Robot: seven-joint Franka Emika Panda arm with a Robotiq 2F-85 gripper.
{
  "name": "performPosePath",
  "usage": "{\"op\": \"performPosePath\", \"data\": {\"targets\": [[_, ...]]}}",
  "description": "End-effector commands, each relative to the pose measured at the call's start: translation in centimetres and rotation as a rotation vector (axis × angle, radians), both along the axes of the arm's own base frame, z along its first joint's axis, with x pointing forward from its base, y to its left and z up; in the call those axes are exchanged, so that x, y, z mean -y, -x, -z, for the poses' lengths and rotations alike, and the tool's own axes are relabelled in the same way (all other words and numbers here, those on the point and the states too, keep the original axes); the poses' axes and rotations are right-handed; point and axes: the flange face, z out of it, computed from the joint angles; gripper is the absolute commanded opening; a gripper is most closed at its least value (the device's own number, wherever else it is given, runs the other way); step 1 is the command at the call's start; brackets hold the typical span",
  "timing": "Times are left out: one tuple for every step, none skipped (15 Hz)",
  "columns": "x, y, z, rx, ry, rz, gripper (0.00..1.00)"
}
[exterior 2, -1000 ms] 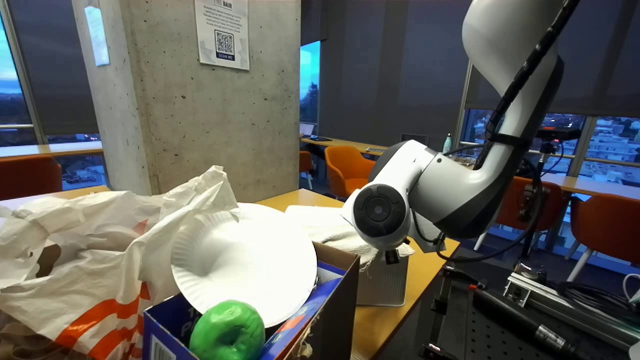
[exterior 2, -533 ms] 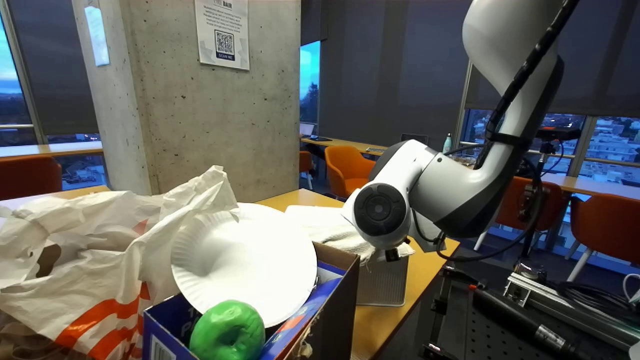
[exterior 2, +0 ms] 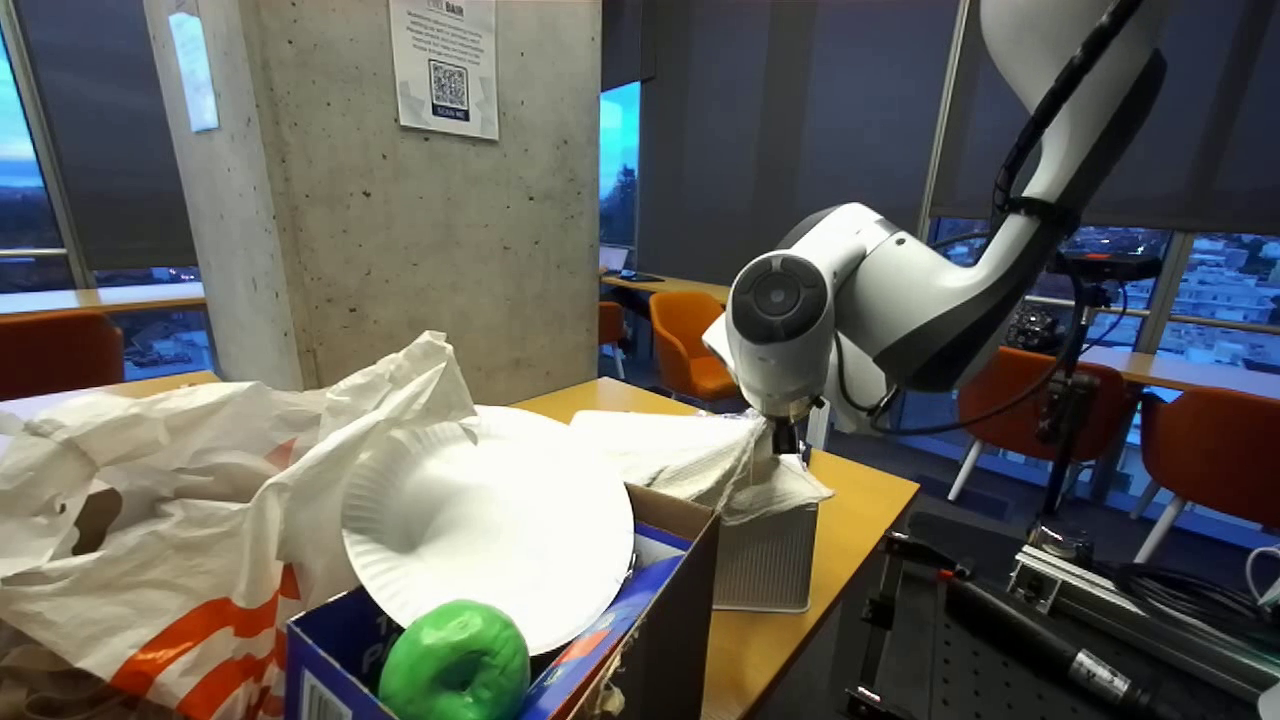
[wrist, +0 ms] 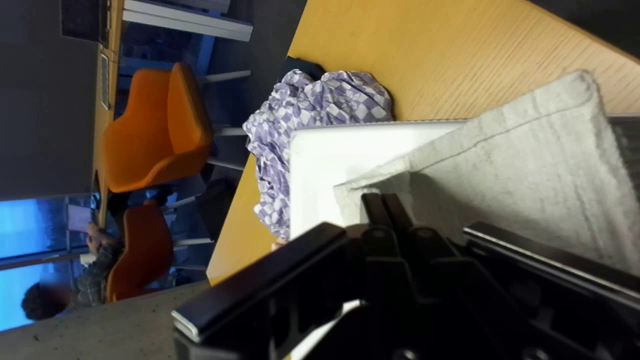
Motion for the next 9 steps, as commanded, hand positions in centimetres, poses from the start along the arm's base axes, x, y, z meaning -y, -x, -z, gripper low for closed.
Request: {"op": "performPosePath", "data": {"targets": [[4.4,0.0,-3.2,0.055,-0.058,0.065,0.01],[5.6,-0.3,-3.1,0.064,-0.068,0.088,0.01],[6.7,-0.4,-2.9,0.071,-0.077,0.106,0.01],[7.5,-0.4,-2.6,0.072,-0.089,0.123,0.01],[8.1,-0.4,-2.5,0.073,-0.095,0.137,0.01],[8.6,-0.5,-2.3,0.077,-0.106,0.149,0.01],[9.1,-0.5,-2.4,0.082,-0.115,0.159,0.01],[9.4,-0.6,-2.7,0.089,-0.117,0.169,0.01],[9.6,-0.6,-3.3,0.100,-0.121,0.174,0.01]]}}
